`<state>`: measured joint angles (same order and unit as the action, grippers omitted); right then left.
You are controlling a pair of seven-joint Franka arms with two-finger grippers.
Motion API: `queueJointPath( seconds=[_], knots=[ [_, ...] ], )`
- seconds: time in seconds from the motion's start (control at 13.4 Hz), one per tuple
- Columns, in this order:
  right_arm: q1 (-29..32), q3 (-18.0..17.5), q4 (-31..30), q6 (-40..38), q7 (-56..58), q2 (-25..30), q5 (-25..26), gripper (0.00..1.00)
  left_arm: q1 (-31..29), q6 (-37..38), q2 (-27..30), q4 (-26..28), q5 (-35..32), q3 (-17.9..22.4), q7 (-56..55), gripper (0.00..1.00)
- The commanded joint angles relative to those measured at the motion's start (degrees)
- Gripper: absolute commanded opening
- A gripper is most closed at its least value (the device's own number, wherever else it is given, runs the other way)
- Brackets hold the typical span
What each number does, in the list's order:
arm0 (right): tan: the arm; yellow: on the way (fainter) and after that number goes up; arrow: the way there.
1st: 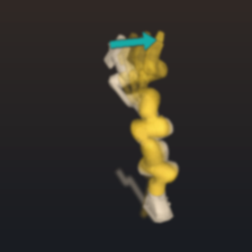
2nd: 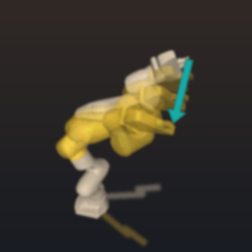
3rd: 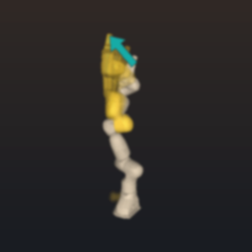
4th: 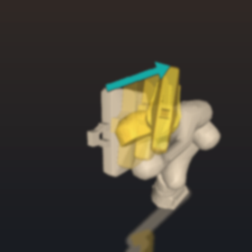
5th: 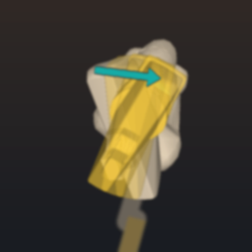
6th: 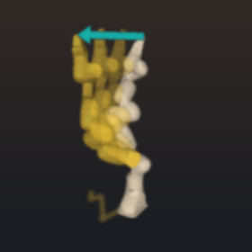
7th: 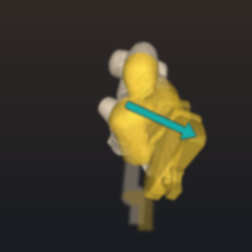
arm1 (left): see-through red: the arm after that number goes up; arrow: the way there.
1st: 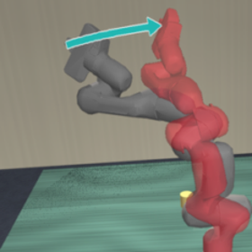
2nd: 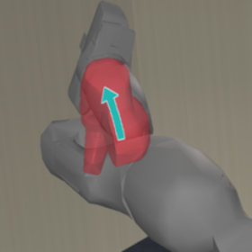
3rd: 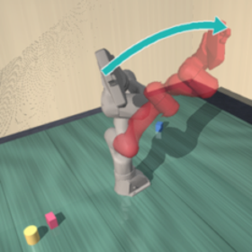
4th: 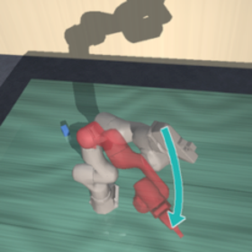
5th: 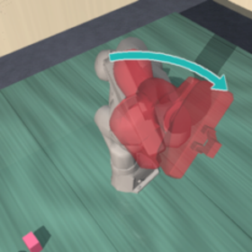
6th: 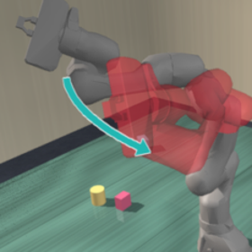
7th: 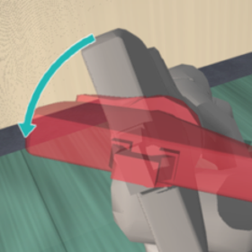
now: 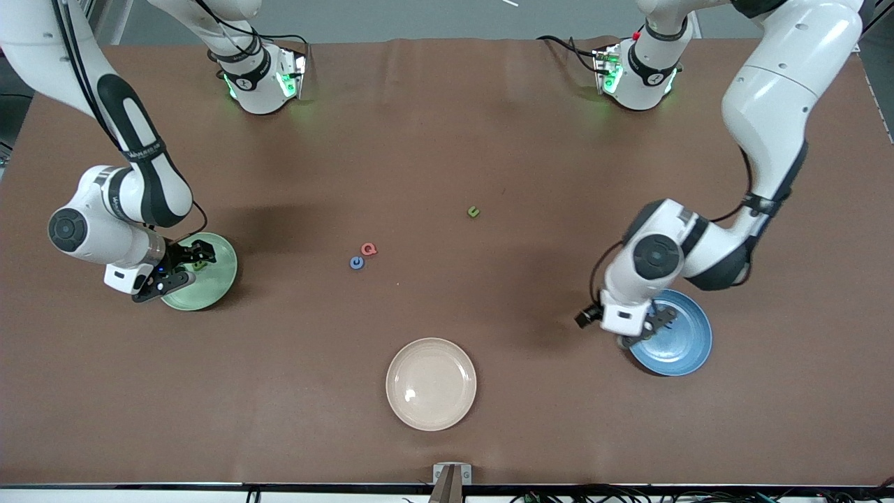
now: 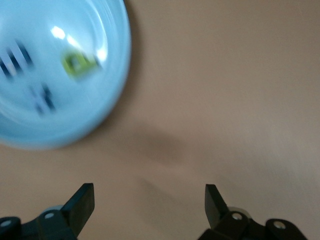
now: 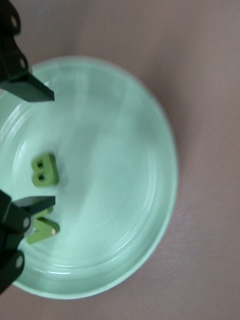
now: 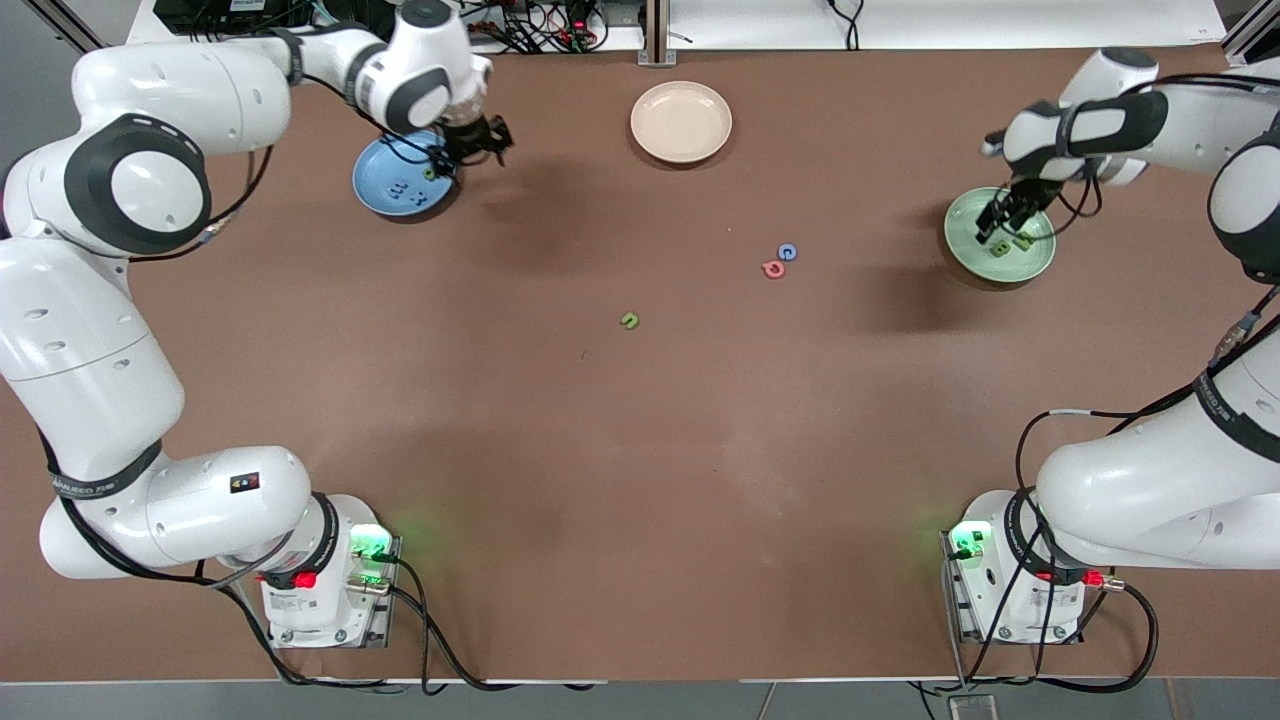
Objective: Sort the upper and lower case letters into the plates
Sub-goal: 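Set B on the green plate while the left gripper drops n, then reach the right gripper to blue c while the left gripper grasps green p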
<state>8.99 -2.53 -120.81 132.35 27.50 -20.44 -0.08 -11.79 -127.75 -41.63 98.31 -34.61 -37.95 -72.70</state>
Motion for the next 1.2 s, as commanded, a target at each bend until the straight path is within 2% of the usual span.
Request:
queueJointPath(
  seconds=[0.0,0.07,0.22,0.37,0.6,0.82,1.12],
  knots=[
    [-8.1,-0.3,0.7,-10.5,-15.3,9.1,-0.2,0.88,2.1,0.2,2.0,4.3,-1.2,-3.0,-9.4,0.95],
    [-12.0,-0.3,1.9,-14.2,-23.6,10.1,-0.2,0.89,3.8,0.2,2.0,5.0,-1.2,-3.5,-13.7,0.95],
    [-19.7,-0.3,2.4,-15.6,-38.8,10.5,-0.2,0.89,7.6,0.1,2.0,6.3,-1.3,-4.1,-23.1,0.95],
    [-24.7,-0.4,3.1,-14.1,-50.4,9.6,-1.0,0.89,10.0,-1.1,2.0,8.1,-1.3,-4.9,-30.9,0.95],
    [-30.6,-0.4,3.2,-7.0,-62.3,6.2,-1.1,0.94,14.3,-6.0,1.9,11.5,-2.0,-5.0,-39.7,0.93],
    [-32.0,-0.4,3.2,-0.4,-64.4,2.3,-1.1,0.97,17.8,-6.9,1.4,12.9,-6.8,-5.0,-48.2,0.90],
    [-33.3,-0.4,3.1,5.9,-64.4,-1.7,-1.1,0.99,19.6,-9.5,0.7,14.1,-8.4,-5.0,-53.3,0.82]
  ],
)
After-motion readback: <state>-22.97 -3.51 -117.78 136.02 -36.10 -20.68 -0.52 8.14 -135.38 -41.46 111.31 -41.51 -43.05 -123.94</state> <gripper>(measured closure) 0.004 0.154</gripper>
